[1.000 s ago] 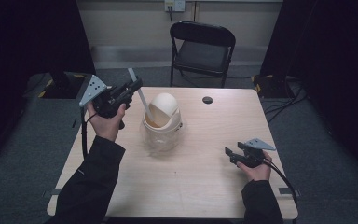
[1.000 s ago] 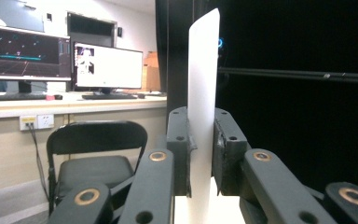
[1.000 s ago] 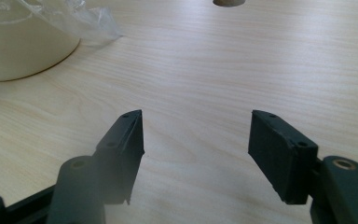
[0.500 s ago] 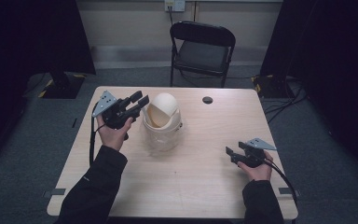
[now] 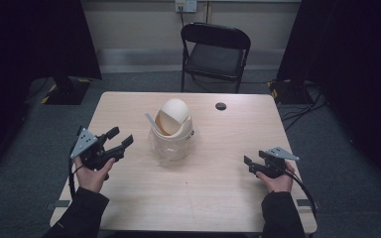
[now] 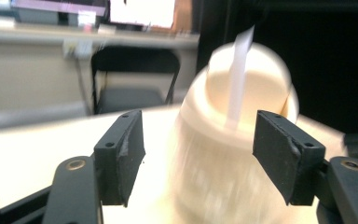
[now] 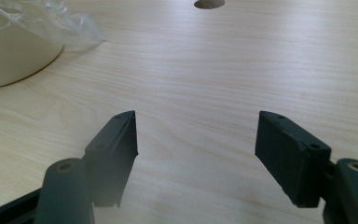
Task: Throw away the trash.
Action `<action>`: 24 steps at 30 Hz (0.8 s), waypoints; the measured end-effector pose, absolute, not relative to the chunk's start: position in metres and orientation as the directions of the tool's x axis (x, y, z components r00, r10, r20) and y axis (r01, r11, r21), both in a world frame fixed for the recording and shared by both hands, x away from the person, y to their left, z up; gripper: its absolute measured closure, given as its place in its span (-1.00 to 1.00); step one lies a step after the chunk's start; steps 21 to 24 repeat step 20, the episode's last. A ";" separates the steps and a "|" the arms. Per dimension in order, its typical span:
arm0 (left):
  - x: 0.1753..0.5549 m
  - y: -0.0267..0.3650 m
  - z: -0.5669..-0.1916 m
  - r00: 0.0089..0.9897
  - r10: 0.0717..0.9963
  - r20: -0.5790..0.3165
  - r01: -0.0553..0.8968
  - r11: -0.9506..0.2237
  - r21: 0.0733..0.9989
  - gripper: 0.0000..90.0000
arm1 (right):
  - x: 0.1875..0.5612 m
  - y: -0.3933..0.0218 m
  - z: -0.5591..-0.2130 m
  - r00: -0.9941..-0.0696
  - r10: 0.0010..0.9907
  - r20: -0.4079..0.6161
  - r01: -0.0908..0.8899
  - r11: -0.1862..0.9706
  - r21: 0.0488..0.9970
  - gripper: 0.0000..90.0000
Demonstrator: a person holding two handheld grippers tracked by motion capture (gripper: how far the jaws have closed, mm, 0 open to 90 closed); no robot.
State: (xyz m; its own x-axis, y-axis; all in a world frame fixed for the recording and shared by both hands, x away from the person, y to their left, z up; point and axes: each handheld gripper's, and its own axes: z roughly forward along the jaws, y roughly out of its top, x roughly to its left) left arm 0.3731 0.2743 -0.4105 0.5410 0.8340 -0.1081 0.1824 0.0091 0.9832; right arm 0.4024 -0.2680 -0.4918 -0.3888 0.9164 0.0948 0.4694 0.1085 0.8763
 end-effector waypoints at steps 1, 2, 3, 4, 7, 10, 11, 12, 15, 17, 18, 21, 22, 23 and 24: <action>0.370 0.278 -0.417 0.532 0.840 -0.106 0.209 -0.009 0.978 -0.27 | 0.403 -0.268 -0.492 -0.386 0.918 0.096 0.472 0.106 0.875 -0.36; 0.368 0.281 -0.423 0.521 0.847 -0.107 0.238 -0.023 0.971 -0.27 | 0.403 -0.269 -0.492 -0.385 0.918 0.095 0.474 0.108 0.874 -0.36; 0.366 0.284 -0.430 0.510 0.853 -0.114 0.271 -0.033 0.962 -0.28 | 0.403 -0.269 -0.492 -0.385 0.918 0.093 0.475 0.111 0.873 -0.37; 0.365 0.287 -0.436 0.499 0.859 -0.115 0.303 -0.048 0.952 -0.29 | 0.403 -0.269 -0.493 -0.384 0.919 0.093 0.479 0.112 0.871 -0.37; 0.362 0.295 -0.456 0.467 0.874 -0.130 0.404 -0.081 0.911 -0.31 | 0.403 -0.270 -0.495 -0.383 0.919 0.091 0.489 0.118 0.864 -0.39; 0.360 0.299 -0.468 0.446 0.884 -0.140 0.463 -0.094 0.881 -0.33 | 0.403 -0.272 -0.495 -0.380 0.920 0.095 0.498 0.117 0.859 -0.40; 0.359 0.303 -0.478 0.432 0.893 -0.127 0.504 -0.122 0.855 -0.33 | 0.403 -0.274 -0.495 -0.373 0.923 0.095 0.502 0.115 0.857 -0.41; 0.359 0.303 -0.478 0.432 0.893 -0.127 0.504 -0.122 0.855 -0.33 | 0.403 -0.274 -0.495 -0.373 0.923 0.095 0.502 0.115 0.857 -0.41; 0.355 0.308 -0.491 0.412 0.903 -0.121 0.546 -0.139 0.827 -0.35 | 0.404 -0.278 -0.495 -0.369 0.926 0.080 0.519 0.134 0.844 -0.43; 0.354 0.310 -0.495 0.405 0.910 -0.092 0.557 -0.165 0.814 -0.37 | 0.404 -0.280 -0.495 -0.361 0.930 0.074 0.529 0.138 0.837 -0.45; 0.353 0.311 -0.497 0.402 0.913 -0.075 0.560 -0.180 0.809 -0.38 | 0.404 -0.281 -0.495 -0.356 0.932 0.070 0.535 0.142 0.833 -0.46; 0.353 0.313 -0.499 0.390 0.917 -0.082 0.592 -0.182 0.785 -0.38 | 0.404 -0.283 -0.496 -0.353 0.934 0.063 0.552 0.153 0.820 -0.48; 0.353 0.313 -0.499 0.390 0.917 -0.082 0.592 -0.182 0.785 -0.38 | 0.404 -0.283 -0.496 -0.353 0.934 0.063 0.552 0.153 0.820 -0.48; 0.353 0.313 -0.499 0.390 0.917 -0.082 0.592 -0.182 0.785 -0.38 | 0.404 -0.283 -0.496 -0.353 0.934 0.063 0.552 0.153 0.820 -0.48; 0.353 0.313 -0.499 0.390 0.917 -0.082 0.592 -0.182 0.785 -0.38 | 0.404 -0.283 -0.496 -0.353 0.934 0.063 0.552 0.153 0.820 -0.48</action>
